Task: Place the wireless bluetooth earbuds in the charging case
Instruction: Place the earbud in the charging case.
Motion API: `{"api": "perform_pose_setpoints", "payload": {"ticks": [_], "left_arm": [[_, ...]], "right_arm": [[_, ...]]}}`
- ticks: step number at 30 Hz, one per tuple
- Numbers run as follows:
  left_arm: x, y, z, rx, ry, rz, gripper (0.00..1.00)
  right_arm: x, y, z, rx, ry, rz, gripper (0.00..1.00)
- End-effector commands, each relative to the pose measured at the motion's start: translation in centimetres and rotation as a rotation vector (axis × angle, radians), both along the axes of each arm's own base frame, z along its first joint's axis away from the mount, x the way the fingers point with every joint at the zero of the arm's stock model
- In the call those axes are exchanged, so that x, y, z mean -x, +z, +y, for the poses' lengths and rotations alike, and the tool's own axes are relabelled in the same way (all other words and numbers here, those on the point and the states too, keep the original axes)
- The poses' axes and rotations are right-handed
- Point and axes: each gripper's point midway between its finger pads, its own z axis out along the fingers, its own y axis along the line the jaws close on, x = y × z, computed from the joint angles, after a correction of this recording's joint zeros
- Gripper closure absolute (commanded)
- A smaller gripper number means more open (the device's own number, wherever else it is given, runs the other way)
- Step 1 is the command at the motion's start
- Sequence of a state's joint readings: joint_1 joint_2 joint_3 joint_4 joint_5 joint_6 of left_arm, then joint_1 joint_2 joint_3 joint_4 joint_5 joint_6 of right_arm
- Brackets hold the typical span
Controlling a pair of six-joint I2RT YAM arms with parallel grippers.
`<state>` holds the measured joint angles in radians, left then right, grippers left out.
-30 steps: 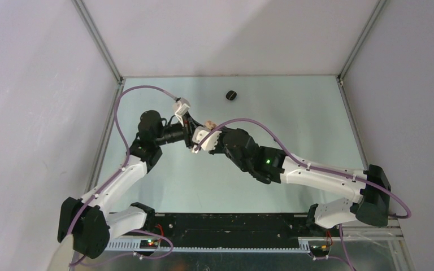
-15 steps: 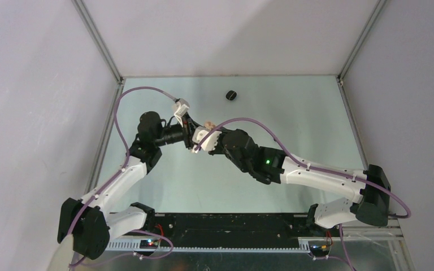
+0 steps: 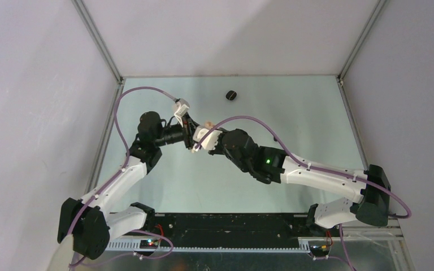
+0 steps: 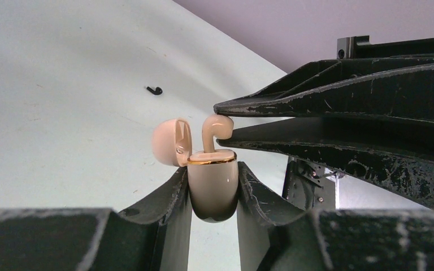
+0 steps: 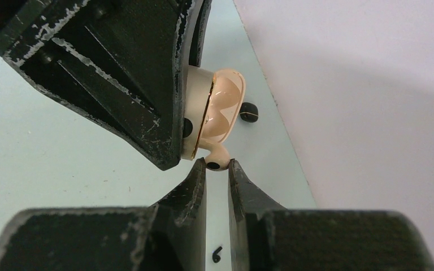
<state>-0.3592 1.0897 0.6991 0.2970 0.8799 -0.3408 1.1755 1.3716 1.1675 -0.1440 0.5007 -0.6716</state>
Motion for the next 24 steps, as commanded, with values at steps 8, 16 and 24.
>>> {"api": "perform_pose_setpoints", "payload": {"ticks": [8, 16, 24], "left_arm": [[-1.2, 1.8, 0.8, 0.020, 0.058, -0.113, 0.98], [-1.4, 1.4, 0.8, 0.001, 0.064, -0.110, 0.96], [-1.7, 1.1, 1.0, -0.010, 0.082, -0.100, 0.96]], "right_arm": [[1.7, 1.5, 1.5, -0.058, 0.075, 0.038, 0.87], [1.9, 1.9, 1.7, -0.050, 0.094, 0.025, 0.86], [2.0, 2.0, 2.0, -0.001, 0.118, -0.024, 0.86]]}}
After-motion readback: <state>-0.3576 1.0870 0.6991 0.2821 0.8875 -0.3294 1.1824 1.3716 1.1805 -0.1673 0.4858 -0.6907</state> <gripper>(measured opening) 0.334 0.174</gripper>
